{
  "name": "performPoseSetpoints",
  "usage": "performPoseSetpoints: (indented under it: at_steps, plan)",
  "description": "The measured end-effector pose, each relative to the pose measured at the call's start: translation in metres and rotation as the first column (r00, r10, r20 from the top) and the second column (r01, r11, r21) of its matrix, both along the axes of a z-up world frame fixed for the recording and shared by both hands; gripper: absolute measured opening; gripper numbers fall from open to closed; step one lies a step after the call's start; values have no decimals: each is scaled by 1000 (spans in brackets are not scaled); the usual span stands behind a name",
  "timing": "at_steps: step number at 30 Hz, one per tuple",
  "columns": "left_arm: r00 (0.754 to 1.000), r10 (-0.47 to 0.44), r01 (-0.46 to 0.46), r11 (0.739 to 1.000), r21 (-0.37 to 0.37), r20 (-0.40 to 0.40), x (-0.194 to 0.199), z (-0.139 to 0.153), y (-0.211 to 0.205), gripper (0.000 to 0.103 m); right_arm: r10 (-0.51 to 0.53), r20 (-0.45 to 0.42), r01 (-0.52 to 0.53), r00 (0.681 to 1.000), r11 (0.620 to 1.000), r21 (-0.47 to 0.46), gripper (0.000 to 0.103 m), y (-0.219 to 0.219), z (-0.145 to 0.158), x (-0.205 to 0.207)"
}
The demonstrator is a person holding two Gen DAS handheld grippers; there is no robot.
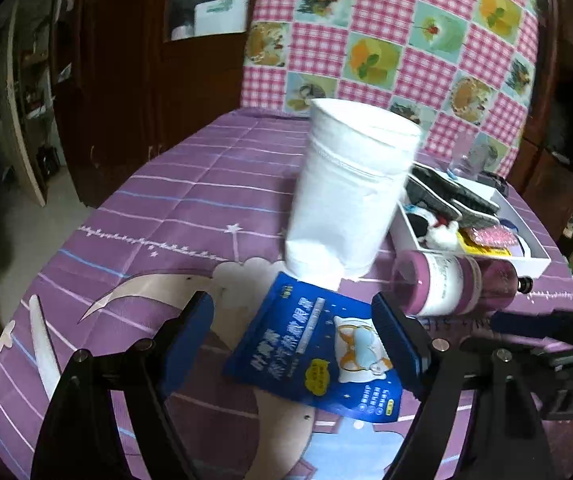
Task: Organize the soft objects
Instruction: 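Withdraw from the box and move the right gripper to the small blue eye-mask packet, then grasp the small blue eye-mask packet with the right gripper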
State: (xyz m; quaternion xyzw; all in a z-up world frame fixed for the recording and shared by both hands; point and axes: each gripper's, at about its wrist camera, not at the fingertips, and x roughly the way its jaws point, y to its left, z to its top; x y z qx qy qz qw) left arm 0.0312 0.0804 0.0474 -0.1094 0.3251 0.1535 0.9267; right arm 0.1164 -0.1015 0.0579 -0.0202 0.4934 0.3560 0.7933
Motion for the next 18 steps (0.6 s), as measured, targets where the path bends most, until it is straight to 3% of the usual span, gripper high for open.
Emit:
performPoseSetpoints:
  at_steps: [1,4,8,10,13,18]
  plan:
    - [1000,11,-11,999,-32,2,-2,2,9,81,-3,-15,3,1000,1000,-14,58,3,-3,2]
    - [999,29,-31,991,-128,-15,-3,0,35,75,-8,-110,9,994,1000,9,55,7,-14,8]
    - [996,33,-54,963,-264,-84,2,-16,68,38,-20,-227,31,974,998,47,50,17,-30,15]
    - [994,22,-54,952,-302,-108,4,-24,76,28,-31,-251,44,968,998,48,49,22,-36,18]
    - [993,2,-40,945,-325,-116,6,-29,78,23,-54,-263,73,963,996,60,49,24,-35,20]
    - [985,-68,20,959,-283,-161,17,-35,58,18,-68,-300,100,951,991,92,49,21,-37,24]
